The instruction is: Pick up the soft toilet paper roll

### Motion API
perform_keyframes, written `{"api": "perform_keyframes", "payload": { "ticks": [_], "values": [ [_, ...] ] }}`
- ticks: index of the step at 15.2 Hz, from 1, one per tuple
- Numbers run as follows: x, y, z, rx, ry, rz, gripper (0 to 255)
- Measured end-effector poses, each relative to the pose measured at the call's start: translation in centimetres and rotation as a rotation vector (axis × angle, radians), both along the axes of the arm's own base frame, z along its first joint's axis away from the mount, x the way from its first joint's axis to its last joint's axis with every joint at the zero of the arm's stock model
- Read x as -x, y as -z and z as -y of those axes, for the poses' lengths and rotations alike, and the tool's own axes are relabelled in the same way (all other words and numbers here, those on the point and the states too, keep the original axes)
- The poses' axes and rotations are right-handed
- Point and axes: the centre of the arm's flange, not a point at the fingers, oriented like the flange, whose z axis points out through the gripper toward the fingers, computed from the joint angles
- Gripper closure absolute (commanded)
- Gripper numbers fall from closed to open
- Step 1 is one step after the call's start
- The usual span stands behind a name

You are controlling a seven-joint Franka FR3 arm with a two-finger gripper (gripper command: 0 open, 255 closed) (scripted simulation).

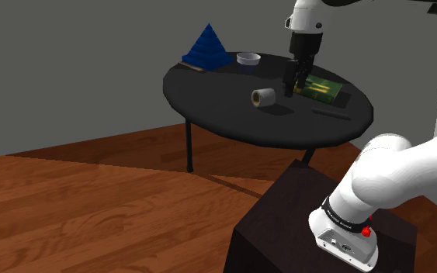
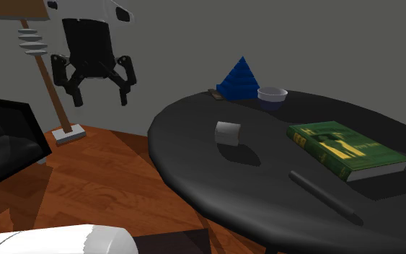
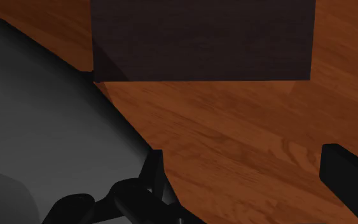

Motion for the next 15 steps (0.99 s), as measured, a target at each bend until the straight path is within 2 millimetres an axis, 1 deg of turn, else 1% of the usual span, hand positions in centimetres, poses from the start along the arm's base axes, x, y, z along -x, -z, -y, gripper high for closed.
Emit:
{"api": "perform_keyframes", "payload": {
  "ticks": [1, 2, 3, 6, 8, 11, 15],
  "values": [
    [0.0, 0.0, 0.0, 0.000, 0.000, 0.000, 0],
    [-0.4, 0.4, 0.0, 0.015, 0.004, -0.002, 0],
    [-1.3, 0.8, -0.2, 0.039, 0.011, -0.004, 0],
    [-3.8, 3.4, -0.1, 0.129, 0.035, -0.013, 0],
    [-6.0, 5.1, -0.1, 0.192, 0.052, -0.018, 0],
    [-8.7, 7.8, 0.0, 0.289, 0.078, -0.026, 0],
    [-12.6, 11.5, 1.0, 0.418, 0.112, -0.037, 0]
  ]
}}
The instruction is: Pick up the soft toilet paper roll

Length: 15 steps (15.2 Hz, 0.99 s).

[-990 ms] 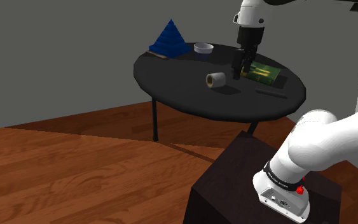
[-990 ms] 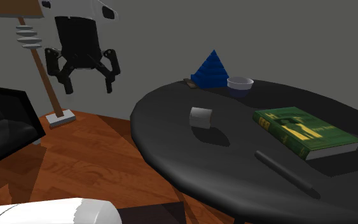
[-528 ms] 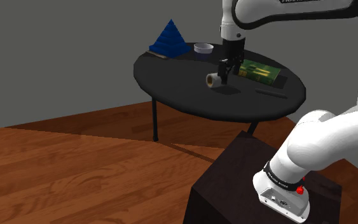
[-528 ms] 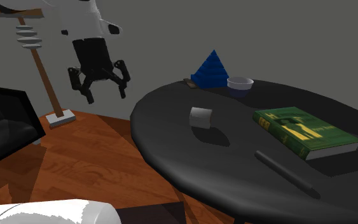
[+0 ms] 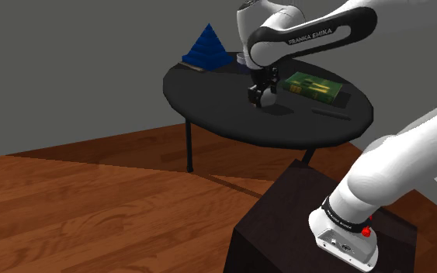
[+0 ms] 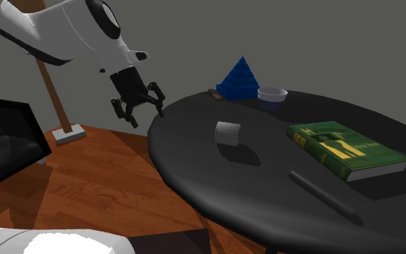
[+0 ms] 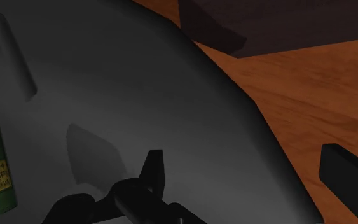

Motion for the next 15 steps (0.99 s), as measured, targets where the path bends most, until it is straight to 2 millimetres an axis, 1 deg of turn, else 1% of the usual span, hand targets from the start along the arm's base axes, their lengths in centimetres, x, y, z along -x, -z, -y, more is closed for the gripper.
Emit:
{"api": "perform_keyframes", "payload": {
  "ticks": [4, 6, 9, 13, 15],
  "values": [
    [-3.9, 3.4, 1.1, 0.129, 0.034, -0.010, 0],
    [-5.6, 4.9, 2.0, 0.193, 0.051, -0.016, 0],
    [-8.2, 7.0, 3.8, 0.290, 0.077, -0.024, 0],
    [-12.1, 10.3, 6.7, 0.419, 0.111, -0.035, 0],
    [-13.9, 11.5, 8.2, 0.484, 0.128, -0.040, 0]
  ]
}}
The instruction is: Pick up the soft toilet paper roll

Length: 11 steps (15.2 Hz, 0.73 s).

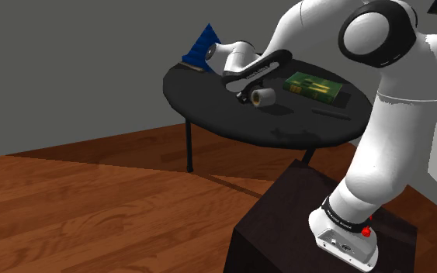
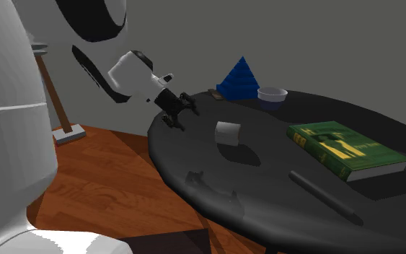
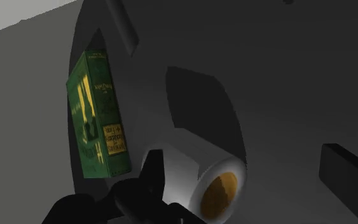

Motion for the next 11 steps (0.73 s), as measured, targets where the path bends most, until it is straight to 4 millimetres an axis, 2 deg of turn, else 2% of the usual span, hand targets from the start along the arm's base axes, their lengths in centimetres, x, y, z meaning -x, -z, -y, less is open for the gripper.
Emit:
{"api": "perform_keyframes", "payload": {
  "ticks": [2, 9, 11],
  "values": [
    [-1.5, 0.9, 1.3, 0.065, 0.017, -0.005, 0],
    [-6.8, 4.7, 7.9, 0.291, 0.077, -0.024, 0],
    [-7.8, 5.3, 8.8, 0.325, 0.085, -0.027, 0]
  ]
}}
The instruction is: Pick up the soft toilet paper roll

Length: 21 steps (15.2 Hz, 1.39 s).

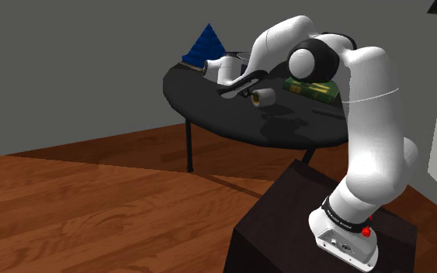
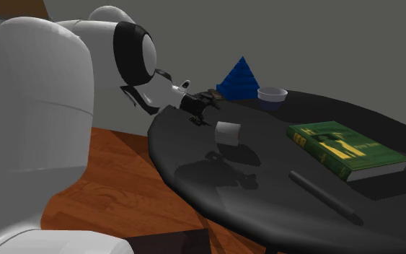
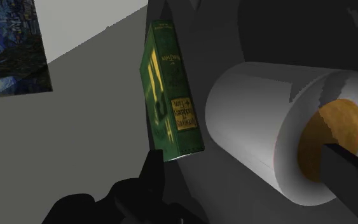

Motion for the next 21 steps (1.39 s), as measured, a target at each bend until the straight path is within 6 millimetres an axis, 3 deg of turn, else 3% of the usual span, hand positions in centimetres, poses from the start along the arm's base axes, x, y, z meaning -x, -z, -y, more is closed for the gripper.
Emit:
{"api": "perform_keyframes", "payload": {
  "ticks": [7, 8, 18, 21],
  "values": [
    [-0.3, 3.4, 0.4, 0.012, 0.003, -0.001, 0],
    [-0.2, 3.6, 0.3, 0.012, 0.002, -0.001, 255],
    [-0.3, 3.8, 0.3, 0.013, 0.001, 0.001, 255],
    [-0.2, 2.8, 0.4, 0.012, 0.002, -0.001, 255]
  ]
}}
